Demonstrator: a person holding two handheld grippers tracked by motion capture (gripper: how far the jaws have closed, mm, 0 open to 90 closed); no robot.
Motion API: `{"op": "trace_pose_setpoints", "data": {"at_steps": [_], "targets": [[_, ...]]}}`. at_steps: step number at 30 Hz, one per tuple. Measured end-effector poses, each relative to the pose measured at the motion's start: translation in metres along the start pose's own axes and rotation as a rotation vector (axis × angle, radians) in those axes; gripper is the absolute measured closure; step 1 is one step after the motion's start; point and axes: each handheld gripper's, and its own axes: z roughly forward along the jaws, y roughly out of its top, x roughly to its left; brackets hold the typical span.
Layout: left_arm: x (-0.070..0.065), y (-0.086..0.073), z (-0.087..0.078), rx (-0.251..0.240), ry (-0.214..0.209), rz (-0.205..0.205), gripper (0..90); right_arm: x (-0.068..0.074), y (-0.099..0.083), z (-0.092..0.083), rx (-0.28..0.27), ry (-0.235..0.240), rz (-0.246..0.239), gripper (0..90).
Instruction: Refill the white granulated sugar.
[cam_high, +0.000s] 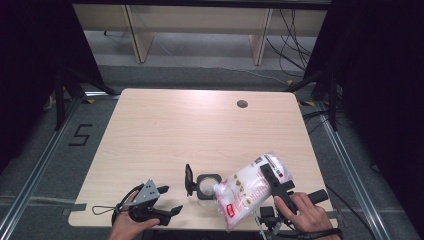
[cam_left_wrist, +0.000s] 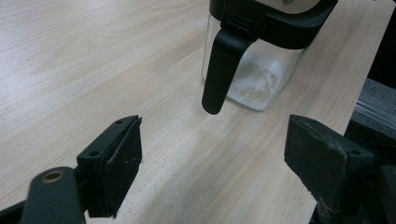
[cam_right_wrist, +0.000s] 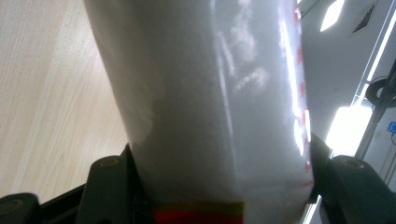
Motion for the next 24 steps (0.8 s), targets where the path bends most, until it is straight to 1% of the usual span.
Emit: {"op": "trace_pose_setpoints", "data": {"at_steps": [2, 3, 4, 6, 7, 9, 11, 13, 14, 15, 16, 17, 18, 19, 20, 21, 22, 23, 24], "targets": [[0.0000, -0.0004, 0.0002, -0.006, 0.002, 0.000, 18.5, -0.0016, 0.0004, 0.0001, -0.005, -0.015, -0.026, 41.7], [-0.0002, -0.0005, 0.0006, -0.011, 0.002, -0.003, 18.5, -0.0012, 0.0004, 0.0004, -0.008, -0.016, -0.018, 41.7], [-0.0003, -0.0001, 0.0005, -0.007, 0.003, -0.006, 18.5, -0.0002, 0.0000, 0.0004, -0.004, -0.007, -0.002, 41.7], [-0.0005, -0.0002, 0.0005, -0.005, 0.001, -0.006, 18.6, -0.0004, -0.0004, 0.0002, -0.005, -0.012, -0.002, 41.7], [-0.0004, -0.0003, 0.0007, -0.006, 0.001, -0.004, 18.6, 0.0010, -0.0008, 0.0000, -0.001, -0.004, 0.013, 41.7], [-0.0003, -0.0002, 0.0007, -0.005, 0.001, -0.007, 18.6, 0.0001, -0.0014, -0.0003, -0.002, -0.008, -0.003, 41.7], [-0.0003, -0.0001, 0.0007, -0.005, 0.001, -0.007, 18.5, -0.0001, -0.0013, -0.0004, 0.000, -0.008, -0.007, 41.7], [-0.0003, -0.0001, 0.0002, 0.001, 0.003, -0.004, 18.6, 0.0003, -0.0011, -0.0009, 0.002, -0.008, 0.012, 41.7], [0.0007, 0.0002, -0.0009, 0.014, 0.007, 0.009, 18.6, 0.0003, -0.0010, -0.0007, 0.001, -0.008, 0.011, 41.7], [0.0012, 0.0006, -0.0001, 0.001, 0.003, 0.020, 18.5, -0.0010, -0.0009, 0.0001, -0.011, -0.011, -0.018, 41.7], [-0.0004, -0.0003, 0.0006, -0.007, 0.002, -0.008, 18.6, 0.0002, -0.0006, -0.0001, -0.005, -0.003, 0.000, 41.7], [-0.0004, -0.0003, 0.0005, -0.005, 0.002, -0.007, 18.6, -0.0004, 0.0001, -0.0001, -0.010, -0.007, -0.012, 41.7], [0.0000, -0.0004, 0.0002, -0.004, 0.005, -0.001, 18.6, -0.0003, 0.0001, -0.0001, -0.010, -0.008, -0.008, 41.6], [0.0037, 0.0008, -0.0013, 0.016, 0.012, 0.052, 18.6, 0.0000, 0.0000, 0.0001, -0.010, -0.005, -0.004, 41.7], [0.0013, 0.0005, -0.0003, 0.000, 0.006, 0.017, 18.5, 0.0001, 0.0000, 0.0002, -0.010, -0.005, -0.004, 41.7], [0.0013, 0.0004, -0.0003, -0.001, 0.005, 0.017, 18.6, 0.0003, 0.0000, 0.0002, -0.010, -0.004, -0.005, 41.7], [0.0027, 0.0007, -0.0015, 0.016, 0.008, 0.035, 18.6, 0.0013, -0.0003, 0.0004, -0.009, 0.002, 0.003, 41.7], [0.0028, 0.0007, -0.0015, 0.016, 0.012, 0.035, 18.6, 0.0004, -0.0007, 0.0006, -0.015, -0.004, -0.020, 41.6], [0.0029, 0.0007, -0.0015, 0.014, 0.013, 0.032, 18.6, 0.0009, -0.0007, 0.0005, -0.011, -0.006, -0.010, 41.7]]}}
